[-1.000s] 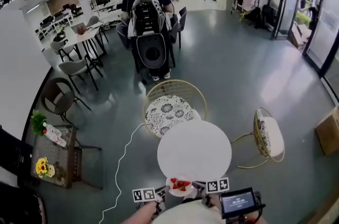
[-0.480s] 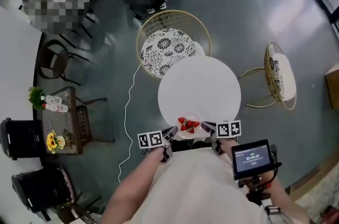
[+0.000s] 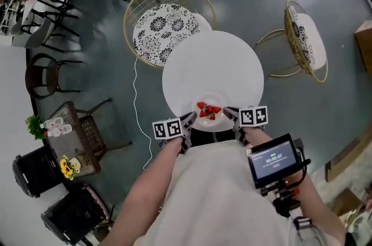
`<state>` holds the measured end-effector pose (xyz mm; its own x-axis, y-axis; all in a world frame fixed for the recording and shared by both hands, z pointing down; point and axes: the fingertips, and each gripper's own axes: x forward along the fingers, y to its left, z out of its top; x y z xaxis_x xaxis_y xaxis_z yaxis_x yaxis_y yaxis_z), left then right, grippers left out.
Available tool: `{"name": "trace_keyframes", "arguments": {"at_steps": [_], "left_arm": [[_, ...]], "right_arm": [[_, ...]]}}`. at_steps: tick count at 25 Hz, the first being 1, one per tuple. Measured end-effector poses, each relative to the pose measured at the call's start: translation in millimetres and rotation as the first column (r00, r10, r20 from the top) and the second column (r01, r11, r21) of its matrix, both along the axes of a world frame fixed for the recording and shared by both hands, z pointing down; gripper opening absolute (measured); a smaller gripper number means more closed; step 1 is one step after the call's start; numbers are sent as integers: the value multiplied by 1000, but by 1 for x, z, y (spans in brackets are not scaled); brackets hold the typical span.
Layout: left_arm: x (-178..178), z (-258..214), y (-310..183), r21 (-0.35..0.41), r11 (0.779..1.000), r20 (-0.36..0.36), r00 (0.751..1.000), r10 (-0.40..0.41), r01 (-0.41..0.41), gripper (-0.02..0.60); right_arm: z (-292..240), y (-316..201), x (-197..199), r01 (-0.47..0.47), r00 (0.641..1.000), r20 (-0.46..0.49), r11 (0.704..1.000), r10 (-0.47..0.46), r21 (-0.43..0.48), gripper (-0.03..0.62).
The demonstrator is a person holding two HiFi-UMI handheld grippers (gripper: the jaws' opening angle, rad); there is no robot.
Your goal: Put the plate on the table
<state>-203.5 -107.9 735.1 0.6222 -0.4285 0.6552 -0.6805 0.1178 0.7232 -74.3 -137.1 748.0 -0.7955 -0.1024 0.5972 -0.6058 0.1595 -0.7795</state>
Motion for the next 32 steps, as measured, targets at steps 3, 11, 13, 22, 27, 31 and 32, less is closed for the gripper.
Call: {"name": "trace_keyframes", "arguments": {"at_steps": [3, 11, 13, 22, 27, 31, 32], "left_arm": [[-15, 26, -13, -17, 999, -3, 999, 44, -44, 20], [-19, 29, -59, -13, 996, 24, 996, 89, -89, 20], [-17, 30, -66, -14, 994, 26, 994, 108, -108, 20], [-5, 43, -115, -42, 986, 86, 982, 166, -163, 20], [0, 53, -132, -61, 973, 102, 969, 226, -221, 20], [12, 58, -135, -94, 961, 128, 954, 270, -260, 25], [10, 65, -139, -103, 958, 137, 950, 281, -268, 25]], "right_arm": [[26, -9, -14, -25, 999, -27, 1000, 24, -18, 24], [23, -51, -17, -62, 997, -51, 998, 63, 26, 23], [23, -56, -16, -69, 996, -59, 997, 71, 36, 23], [41, -96, -3, -198, 968, -143, 978, 206, 64, 25], [48, -110, 1, -216, 956, -185, 972, 229, 89, 25], [50, -112, 13, -201, 945, -238, 972, 225, 118, 26], [55, -114, 12, -200, 942, -249, 972, 225, 124, 26]]}}
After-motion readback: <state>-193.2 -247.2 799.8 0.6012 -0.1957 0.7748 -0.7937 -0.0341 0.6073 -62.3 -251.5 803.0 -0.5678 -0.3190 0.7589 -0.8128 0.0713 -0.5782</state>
